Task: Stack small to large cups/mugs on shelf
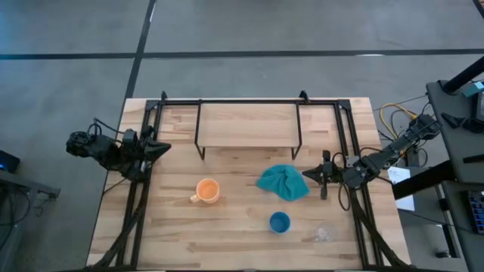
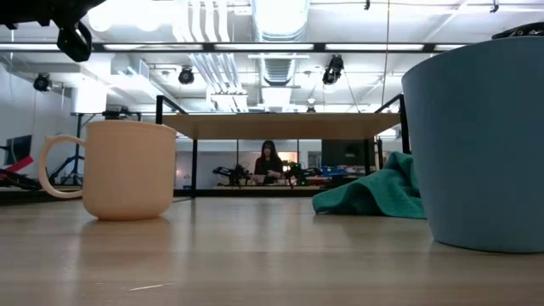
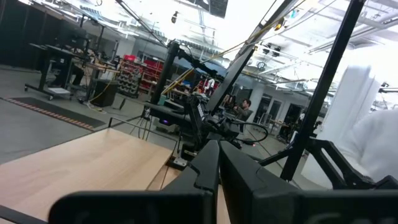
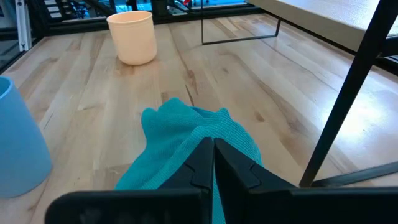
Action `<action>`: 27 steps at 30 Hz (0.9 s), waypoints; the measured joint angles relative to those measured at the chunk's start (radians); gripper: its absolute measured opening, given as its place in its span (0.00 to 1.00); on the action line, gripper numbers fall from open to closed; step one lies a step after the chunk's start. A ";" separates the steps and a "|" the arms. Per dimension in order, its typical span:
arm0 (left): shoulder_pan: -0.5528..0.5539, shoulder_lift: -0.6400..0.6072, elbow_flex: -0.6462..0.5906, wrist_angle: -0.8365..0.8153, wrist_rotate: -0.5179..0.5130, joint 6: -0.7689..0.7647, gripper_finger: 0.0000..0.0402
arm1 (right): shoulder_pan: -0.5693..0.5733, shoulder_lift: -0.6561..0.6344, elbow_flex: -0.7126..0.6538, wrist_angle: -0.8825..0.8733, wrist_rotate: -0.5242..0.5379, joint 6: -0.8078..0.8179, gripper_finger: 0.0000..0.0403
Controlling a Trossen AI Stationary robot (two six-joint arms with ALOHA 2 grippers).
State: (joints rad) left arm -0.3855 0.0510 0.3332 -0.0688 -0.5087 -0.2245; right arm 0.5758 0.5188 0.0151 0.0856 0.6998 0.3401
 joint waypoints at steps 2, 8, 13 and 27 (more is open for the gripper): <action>0.000 0.000 0.000 0.000 0.000 0.000 0.00 | 0.000 0.000 0.000 0.000 0.000 0.000 0.02; 0.000 0.000 0.000 0.000 0.000 0.000 0.00 | 0.000 0.000 0.000 0.000 0.000 0.000 0.02; 0.000 0.000 0.000 0.000 0.000 0.000 0.00 | 0.000 0.000 0.000 0.007 0.000 0.000 0.02; 0.000 0.000 0.000 0.000 0.000 0.000 0.00 | 0.000 0.000 0.000 0.191 -0.050 0.109 0.02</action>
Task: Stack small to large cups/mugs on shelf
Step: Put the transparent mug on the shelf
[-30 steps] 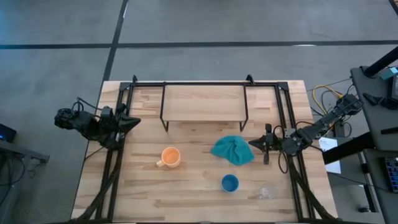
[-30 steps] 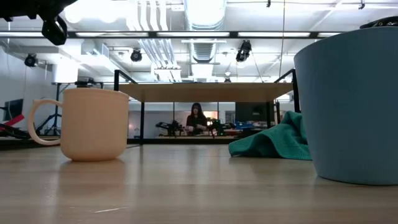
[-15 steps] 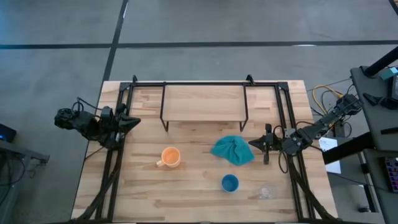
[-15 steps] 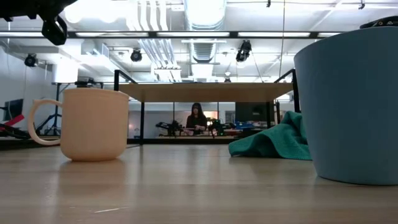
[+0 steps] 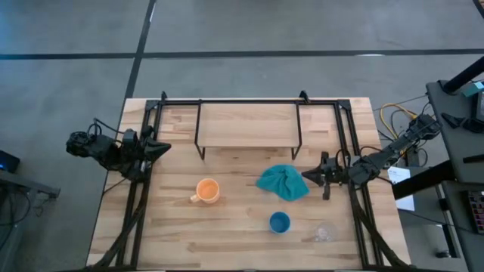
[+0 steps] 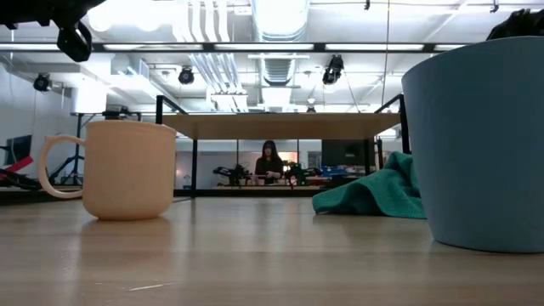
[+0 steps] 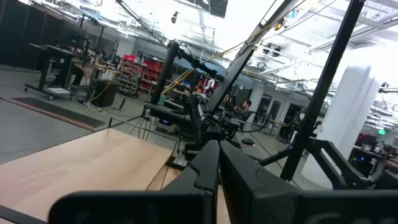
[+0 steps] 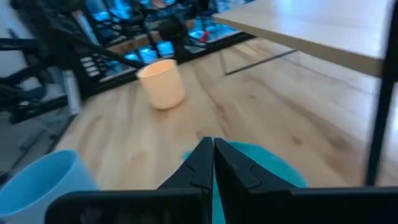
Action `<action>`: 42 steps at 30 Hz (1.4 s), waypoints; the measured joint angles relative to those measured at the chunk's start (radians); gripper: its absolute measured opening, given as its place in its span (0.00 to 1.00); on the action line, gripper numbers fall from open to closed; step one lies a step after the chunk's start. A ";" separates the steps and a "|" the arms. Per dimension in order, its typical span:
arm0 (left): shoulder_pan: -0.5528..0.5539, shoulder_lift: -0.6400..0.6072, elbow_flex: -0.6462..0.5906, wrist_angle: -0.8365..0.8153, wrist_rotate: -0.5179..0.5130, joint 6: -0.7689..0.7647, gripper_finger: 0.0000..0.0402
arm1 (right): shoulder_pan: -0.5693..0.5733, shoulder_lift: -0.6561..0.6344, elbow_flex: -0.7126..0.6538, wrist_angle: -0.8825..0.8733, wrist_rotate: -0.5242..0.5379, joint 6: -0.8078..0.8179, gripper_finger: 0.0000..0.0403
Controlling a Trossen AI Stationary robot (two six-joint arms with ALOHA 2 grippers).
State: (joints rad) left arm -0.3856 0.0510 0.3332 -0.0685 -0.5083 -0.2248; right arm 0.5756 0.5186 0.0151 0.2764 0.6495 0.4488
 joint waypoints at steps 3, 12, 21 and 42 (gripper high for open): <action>0.000 0.000 0.000 0.000 0.000 0.000 0.00 | 0.000 0.000 0.000 -0.002 -0.002 0.018 0.02; 0.000 0.000 0.000 0.000 0.000 0.000 0.00 | 0.000 0.000 0.000 0.014 0.005 0.004 0.02; 0.000 0.000 0.000 0.000 0.000 0.000 0.00 | 0.001 0.011 0.160 0.157 -0.091 -0.054 0.02; 0.000 0.000 0.001 0.035 0.000 -0.003 0.00 | 0.001 0.710 1.271 -1.475 -0.491 0.295 0.02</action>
State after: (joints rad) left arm -0.3858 0.0513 0.3340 -0.0337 -0.5083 -0.2283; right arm 0.5762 1.2289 1.2858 -1.1983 0.1583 0.7436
